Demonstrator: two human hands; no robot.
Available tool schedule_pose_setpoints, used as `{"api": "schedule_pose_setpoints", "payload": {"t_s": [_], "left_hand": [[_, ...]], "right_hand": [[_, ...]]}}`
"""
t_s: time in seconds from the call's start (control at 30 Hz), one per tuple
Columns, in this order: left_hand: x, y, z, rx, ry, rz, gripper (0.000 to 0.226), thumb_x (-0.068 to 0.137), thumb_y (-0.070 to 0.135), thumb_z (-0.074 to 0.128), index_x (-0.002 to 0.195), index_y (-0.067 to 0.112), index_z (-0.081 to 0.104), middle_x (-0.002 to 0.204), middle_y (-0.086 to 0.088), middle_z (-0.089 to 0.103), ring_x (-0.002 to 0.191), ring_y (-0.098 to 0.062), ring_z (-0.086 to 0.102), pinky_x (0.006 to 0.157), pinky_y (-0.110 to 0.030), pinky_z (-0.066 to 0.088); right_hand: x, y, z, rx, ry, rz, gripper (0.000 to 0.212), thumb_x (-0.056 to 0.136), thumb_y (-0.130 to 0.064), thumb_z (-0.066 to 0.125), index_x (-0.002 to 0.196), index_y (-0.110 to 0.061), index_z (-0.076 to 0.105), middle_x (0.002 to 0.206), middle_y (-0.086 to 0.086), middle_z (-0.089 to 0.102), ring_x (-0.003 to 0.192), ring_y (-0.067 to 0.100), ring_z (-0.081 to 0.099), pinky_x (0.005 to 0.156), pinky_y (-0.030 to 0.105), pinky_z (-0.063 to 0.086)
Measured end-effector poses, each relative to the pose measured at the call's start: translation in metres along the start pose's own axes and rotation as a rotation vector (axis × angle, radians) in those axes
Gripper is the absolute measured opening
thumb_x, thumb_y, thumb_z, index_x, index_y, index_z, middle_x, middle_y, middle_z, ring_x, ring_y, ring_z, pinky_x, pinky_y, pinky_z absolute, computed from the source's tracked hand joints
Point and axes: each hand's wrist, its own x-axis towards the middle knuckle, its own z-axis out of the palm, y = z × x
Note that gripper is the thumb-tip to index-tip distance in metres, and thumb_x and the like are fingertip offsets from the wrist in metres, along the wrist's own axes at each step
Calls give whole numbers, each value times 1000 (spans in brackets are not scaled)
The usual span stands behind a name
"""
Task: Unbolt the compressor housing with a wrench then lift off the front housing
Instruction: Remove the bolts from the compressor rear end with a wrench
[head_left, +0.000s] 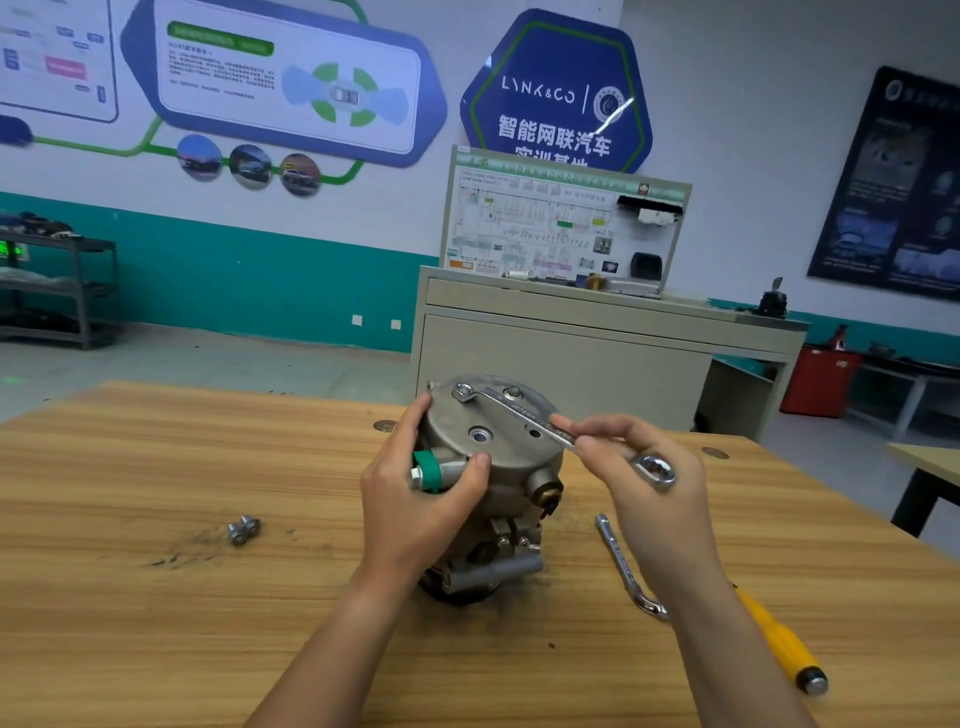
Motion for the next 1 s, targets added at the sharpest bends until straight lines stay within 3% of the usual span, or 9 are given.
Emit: {"api": "schedule_pose_setpoints", "payload": {"t_s": [0.13,0.2,0.43,0.53,0.63,0.73,0.8,0.87,1.0], "left_hand": [[13,-5,-13,-77,-72,-75,52,66,31,66,114,41,48,106,30,53,98,19,53,78,-7,47],[20,-6,-19,-97,-139,-106,50,67,27,62,112,43,48,108,30,52,97,19,53,77,-9,48],[27,-6,-17,-172,-258,-182,49,67,30,62,112,43,49,112,21,53,103,-1,57,79,-20,51],[32,-4,-13,-253,-302,-227,48,66,28,67,110,37,49,112,17,55,95,4,60,73,-18,51],[33,-5,-10,-294,-329,-264,51,68,26,78,110,33,49,112,11,56,89,3,62,67,-16,51],[35,-7,-9,-281,-344,-283,42,77,17,69,109,35,49,109,13,56,87,2,63,65,-15,50],[36,-8,-9,-245,-350,-258,40,80,12,68,108,35,50,105,17,58,87,2,63,66,-14,49],[37,-10,-8,-202,-333,-222,38,79,11,71,105,33,52,98,17,64,87,3,63,68,-13,48],[34,-16,-6,-162,-236,-206,31,72,9,72,88,30,57,73,22,67,77,0,63,61,-5,44]], "right_hand": [[28,17,-16,122,8,185,13,84,-2,56,81,-12,64,88,3,73,103,21,62,98,36,41],[43,24,-18,145,7,233,14,86,-7,57,85,-18,66,88,-1,73,106,18,60,101,35,37],[126,45,7,-51,282,366,47,86,-14,62,128,-13,41,102,5,61,92,18,60,77,26,37],[166,48,31,-391,142,372,26,92,-12,49,117,-5,47,90,6,48,85,21,45,64,27,36],[189,46,64,-674,-130,379,47,97,-10,30,142,0,20,100,11,41,88,22,38,58,28,31],[186,29,99,-924,-419,216,55,98,-12,28,147,-5,2,120,18,51,106,32,49,84,34,38],[172,17,121,-1160,-555,17,61,97,-13,31,148,-15,-3,133,15,48,121,33,44,107,56,17],[148,6,138,-1272,-620,-197,65,97,-22,36,148,-18,-5,144,9,35,131,30,33,106,63,1],[78,-27,144,-1105,-692,-394,76,90,-53,44,146,-14,11,151,4,22,138,21,20,109,58,0]]}}
